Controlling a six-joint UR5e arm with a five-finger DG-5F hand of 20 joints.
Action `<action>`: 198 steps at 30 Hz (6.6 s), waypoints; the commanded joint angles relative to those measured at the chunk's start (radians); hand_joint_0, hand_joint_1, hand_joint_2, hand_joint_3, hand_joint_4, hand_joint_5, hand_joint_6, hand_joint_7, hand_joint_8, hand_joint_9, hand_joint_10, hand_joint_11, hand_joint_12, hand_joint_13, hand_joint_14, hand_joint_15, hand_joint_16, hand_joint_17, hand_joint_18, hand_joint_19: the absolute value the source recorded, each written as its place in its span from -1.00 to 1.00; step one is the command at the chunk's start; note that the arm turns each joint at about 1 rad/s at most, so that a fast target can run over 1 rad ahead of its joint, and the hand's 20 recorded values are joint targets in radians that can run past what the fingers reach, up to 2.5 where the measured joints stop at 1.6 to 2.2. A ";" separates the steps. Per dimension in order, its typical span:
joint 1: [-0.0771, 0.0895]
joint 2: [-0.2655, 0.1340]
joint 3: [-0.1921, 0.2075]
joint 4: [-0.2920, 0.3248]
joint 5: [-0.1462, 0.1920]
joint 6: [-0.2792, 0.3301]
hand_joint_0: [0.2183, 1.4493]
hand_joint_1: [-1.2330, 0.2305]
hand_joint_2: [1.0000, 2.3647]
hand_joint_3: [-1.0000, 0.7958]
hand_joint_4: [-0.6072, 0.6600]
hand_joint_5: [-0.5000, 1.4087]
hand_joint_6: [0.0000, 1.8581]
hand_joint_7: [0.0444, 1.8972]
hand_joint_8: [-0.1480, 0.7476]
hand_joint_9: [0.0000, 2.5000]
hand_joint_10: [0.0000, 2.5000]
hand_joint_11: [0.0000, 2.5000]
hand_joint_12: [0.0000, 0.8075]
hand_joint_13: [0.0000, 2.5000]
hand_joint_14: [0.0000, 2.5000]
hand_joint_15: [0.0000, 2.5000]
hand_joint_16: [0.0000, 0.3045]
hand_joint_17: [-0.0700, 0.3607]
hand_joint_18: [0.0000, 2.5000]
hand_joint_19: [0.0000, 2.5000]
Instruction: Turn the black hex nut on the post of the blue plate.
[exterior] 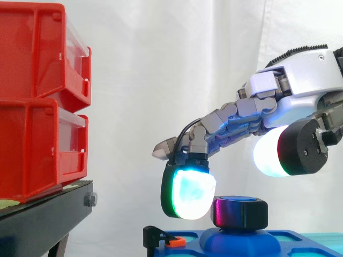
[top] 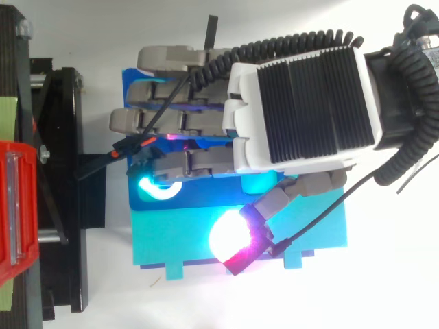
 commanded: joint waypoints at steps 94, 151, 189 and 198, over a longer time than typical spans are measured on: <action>-0.136 -0.001 -0.002 0.000 -0.158 0.008 -0.61 0.22 -1.00 -0.44 0.17 -0.71 -0.46 -0.10 -0.19 -0.90 -1.00 -1.00 -0.12 -0.96 -1.00 -0.99 -0.61 -0.05 -1.00 -0.93; -0.042 -0.001 0.051 -0.054 -0.028 0.037 -0.61 0.22 -1.00 -0.44 0.17 -0.71 -0.46 -0.10 -0.18 -0.90 -1.00 -1.00 -0.12 -0.96 -1.00 -1.00 -0.61 -0.05 -1.00 -0.94; -0.003 -0.001 0.028 -0.065 -0.008 -0.043 -0.61 0.23 -1.00 -0.44 0.17 -0.71 -0.46 -0.10 -0.18 -0.90 -1.00 -1.00 -0.11 -0.96 -1.00 -1.00 -0.61 -0.05 -1.00 -0.94; -0.001 0.000 0.028 -0.080 -0.010 -0.043 -0.61 0.23 -1.00 -0.44 0.17 -0.71 -0.46 -0.10 -0.18 -0.90 -1.00 -1.00 -0.12 -0.96 -1.00 -1.00 -0.61 -0.06 -1.00 -0.94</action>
